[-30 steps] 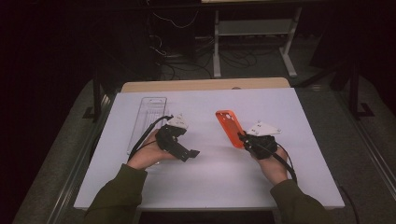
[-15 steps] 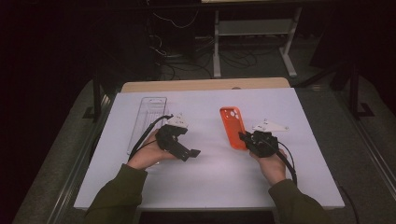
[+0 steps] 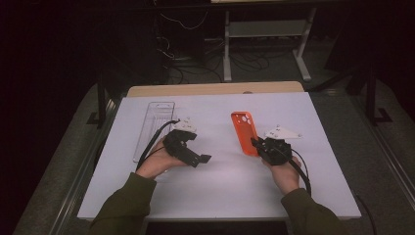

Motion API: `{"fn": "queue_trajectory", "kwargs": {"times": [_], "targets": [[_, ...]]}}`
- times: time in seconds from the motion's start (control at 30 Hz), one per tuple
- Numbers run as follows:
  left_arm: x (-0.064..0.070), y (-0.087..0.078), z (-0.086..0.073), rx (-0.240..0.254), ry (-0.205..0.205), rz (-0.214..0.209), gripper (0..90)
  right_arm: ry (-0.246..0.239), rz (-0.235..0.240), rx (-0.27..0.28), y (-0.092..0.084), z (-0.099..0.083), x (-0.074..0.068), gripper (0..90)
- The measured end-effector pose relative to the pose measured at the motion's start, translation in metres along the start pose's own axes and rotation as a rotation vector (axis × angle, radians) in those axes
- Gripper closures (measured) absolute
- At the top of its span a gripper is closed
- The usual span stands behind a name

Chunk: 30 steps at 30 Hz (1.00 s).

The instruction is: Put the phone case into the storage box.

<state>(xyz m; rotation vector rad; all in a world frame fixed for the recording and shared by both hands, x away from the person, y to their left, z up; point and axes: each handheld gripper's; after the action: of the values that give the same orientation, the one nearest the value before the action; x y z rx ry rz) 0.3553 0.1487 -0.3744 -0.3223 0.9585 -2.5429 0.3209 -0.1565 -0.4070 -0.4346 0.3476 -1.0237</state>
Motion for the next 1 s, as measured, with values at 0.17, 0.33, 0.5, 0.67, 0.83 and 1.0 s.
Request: {"fn": "queue_trajectory", "kwargs": {"times": [0.17,0.33,0.5,0.67,0.83,1.0], "targets": [[0.0,-0.001,0.002,0.031,-0.024,-0.003,1.5,0.004,-0.012,0.002,0.0,0.0,-0.001,81.3],[0.0,-0.002,0.003,0.042,-0.03,0.014,1.6,-0.002,-0.015,0.006,0.0,0.0,-0.002,81.3],[0.001,0.001,0.006,0.058,-0.039,0.025,0.0,-0.009,-0.014,0.017,0.0,0.002,-0.003,81.3],[0.001,0.0,0.013,0.085,-0.046,0.029,0.0,-0.007,-0.011,0.02,0.001,0.002,-0.006,81.3],[0.002,0.001,0.019,0.105,-0.05,0.034,0.0,-0.007,-0.002,0.024,0.003,0.003,-0.011,81.4],[0.002,0.002,0.025,0.124,-0.052,0.038,0.0,-0.024,0.0,0.027,0.005,0.003,-0.016,81.3]]}}
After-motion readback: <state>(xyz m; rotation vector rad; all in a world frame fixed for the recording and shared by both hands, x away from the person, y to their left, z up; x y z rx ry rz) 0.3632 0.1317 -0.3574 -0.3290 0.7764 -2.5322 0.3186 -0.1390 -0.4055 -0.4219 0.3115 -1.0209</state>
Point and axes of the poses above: each handheld gripper's, and its own axes: y roughly forward along the jaws, z roughly out of its top, x roughly to its right, and after that the axes turned 3 degrees about y, right-handed
